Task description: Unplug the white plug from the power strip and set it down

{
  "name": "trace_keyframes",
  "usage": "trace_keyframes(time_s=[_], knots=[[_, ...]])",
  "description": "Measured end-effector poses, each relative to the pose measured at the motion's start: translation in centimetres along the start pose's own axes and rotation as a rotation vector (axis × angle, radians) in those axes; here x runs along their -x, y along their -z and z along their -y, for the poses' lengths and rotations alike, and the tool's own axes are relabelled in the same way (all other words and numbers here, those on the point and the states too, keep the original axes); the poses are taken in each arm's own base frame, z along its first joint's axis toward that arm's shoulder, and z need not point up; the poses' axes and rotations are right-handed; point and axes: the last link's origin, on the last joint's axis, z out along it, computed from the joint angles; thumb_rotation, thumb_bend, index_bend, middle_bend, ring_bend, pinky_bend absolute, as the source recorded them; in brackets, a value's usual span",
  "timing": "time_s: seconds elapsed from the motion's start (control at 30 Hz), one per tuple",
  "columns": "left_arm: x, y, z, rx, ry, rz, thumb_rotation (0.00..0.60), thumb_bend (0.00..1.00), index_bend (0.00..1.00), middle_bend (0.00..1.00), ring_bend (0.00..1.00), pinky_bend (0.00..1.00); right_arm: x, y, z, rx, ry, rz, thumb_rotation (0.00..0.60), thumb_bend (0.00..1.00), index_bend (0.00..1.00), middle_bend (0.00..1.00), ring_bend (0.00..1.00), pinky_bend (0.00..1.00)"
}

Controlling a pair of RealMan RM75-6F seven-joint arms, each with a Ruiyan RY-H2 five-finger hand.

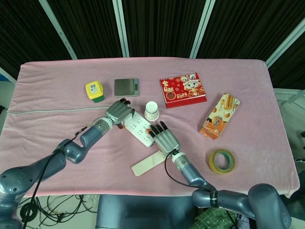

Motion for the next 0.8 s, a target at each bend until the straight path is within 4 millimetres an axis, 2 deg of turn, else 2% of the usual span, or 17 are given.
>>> trace_keyframes(time_s=[0.2,0.57,0.8], knots=[[-0.37,-0.2,-0.31,-0.01,0.007,-0.005,0.6,0.68,0.65,0.62,0.15,0.15,-0.05,0.08,-0.1,0.001,0.001,0.004,0.6,0.68,0.17,0.11,0.12,0.07],[-0.14,0.12,-0.83,-0.019,0.026,-0.164,0.6,0.68,0.67,0.64,0.16,0.19,0.06,0.26,-0.11,-0.01,0.005,0.013,0.6,0.68,0.17,0.14,0.14,0.07],[-0.39,0.29,-0.63,-0.014,0.071,-0.207,0.6,0.68,0.68,0.66,0.18,0.22,0.14,0.32,-0.2,-0.01,0.007,0.024,0.6,0.68,0.19,0.16,0.15,0.07]])
